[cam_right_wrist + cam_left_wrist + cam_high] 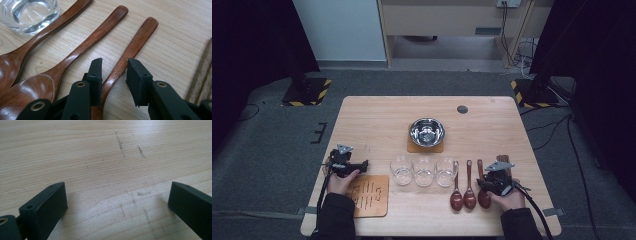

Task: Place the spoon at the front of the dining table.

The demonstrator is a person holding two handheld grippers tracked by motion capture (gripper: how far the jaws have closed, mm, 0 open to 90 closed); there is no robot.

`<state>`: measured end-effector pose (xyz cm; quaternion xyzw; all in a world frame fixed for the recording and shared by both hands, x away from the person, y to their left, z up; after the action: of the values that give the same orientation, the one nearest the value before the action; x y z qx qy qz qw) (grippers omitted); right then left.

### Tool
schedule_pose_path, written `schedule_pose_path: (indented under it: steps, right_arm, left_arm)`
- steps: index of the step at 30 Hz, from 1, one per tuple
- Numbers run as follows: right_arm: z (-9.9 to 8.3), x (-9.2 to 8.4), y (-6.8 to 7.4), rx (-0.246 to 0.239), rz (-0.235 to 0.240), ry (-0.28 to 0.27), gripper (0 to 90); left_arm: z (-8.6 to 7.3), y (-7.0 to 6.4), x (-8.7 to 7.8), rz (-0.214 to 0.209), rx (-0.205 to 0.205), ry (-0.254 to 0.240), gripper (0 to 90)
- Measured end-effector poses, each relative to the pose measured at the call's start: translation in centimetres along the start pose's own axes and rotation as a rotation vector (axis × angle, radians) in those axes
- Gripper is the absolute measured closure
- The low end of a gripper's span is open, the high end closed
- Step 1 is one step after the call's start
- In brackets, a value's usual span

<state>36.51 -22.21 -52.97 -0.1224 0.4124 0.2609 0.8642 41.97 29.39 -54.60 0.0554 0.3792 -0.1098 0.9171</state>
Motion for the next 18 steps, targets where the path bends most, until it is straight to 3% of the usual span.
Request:
schedule_pose_path:
  steps: [18]
  right_arm:
    - [-0.19, -0.39, -0.81, 0.017, -0.022, 0.001, 74.1]
  left_arm:
    - [0.0, 0.0, 0.0, 0.0, 0.0, 0.0, 1.5]
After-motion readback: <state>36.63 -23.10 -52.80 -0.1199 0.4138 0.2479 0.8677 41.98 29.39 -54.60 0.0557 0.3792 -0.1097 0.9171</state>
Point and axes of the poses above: each handheld gripper's, and its own axes: x roughly forward along the jaws, z roughly out of its top, y roughly to its left, the point moved 1 cm from there along x, roughly forward along the jaws, and after that the axes turned 1 degree about z, right-handed, at the moved point
